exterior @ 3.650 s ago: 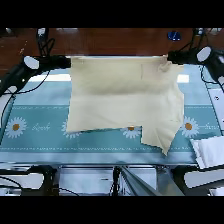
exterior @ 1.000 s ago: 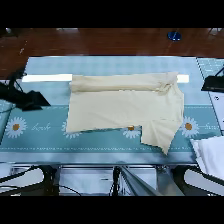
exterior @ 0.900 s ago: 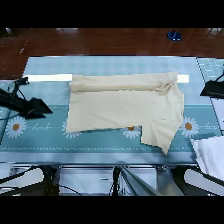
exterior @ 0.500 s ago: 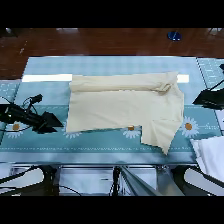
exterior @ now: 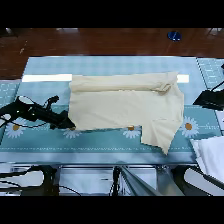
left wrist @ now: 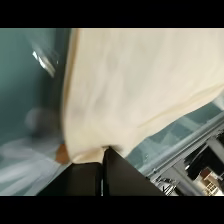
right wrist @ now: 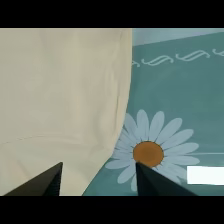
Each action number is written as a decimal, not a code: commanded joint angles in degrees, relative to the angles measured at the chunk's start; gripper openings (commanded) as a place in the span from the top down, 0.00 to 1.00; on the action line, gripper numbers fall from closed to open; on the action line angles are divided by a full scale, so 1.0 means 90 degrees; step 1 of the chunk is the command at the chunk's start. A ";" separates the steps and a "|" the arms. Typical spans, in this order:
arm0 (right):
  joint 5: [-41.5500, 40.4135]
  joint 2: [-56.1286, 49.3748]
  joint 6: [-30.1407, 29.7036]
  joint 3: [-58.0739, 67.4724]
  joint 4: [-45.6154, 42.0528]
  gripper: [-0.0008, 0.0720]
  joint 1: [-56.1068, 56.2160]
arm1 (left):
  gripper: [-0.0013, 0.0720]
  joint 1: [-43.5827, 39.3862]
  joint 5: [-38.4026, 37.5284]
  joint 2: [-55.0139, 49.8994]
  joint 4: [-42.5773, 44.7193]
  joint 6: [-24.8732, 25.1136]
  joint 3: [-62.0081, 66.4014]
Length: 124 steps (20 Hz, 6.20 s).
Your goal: Fold the shirts.
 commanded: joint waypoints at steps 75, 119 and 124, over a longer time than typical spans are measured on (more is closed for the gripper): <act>-0.5787 -0.2574 -0.1302 0.1797 0.3410 0.39 0.1001 | 0.42 0.0617 0.0437 -0.2497 -0.1855 0.0398 0.5430; -0.0435 -0.3813 -0.0627 0.3402 0.3198 0.95 0.0199 | 0.92 -0.0056 -0.0617 -0.1661 -0.1863 -0.0204 0.5763; -0.0393 -0.2407 -0.0189 0.3402 0.2708 0.95 0.0199 | 0.93 -0.1668 -0.0435 -0.1700 -0.2076 -0.0262 0.5763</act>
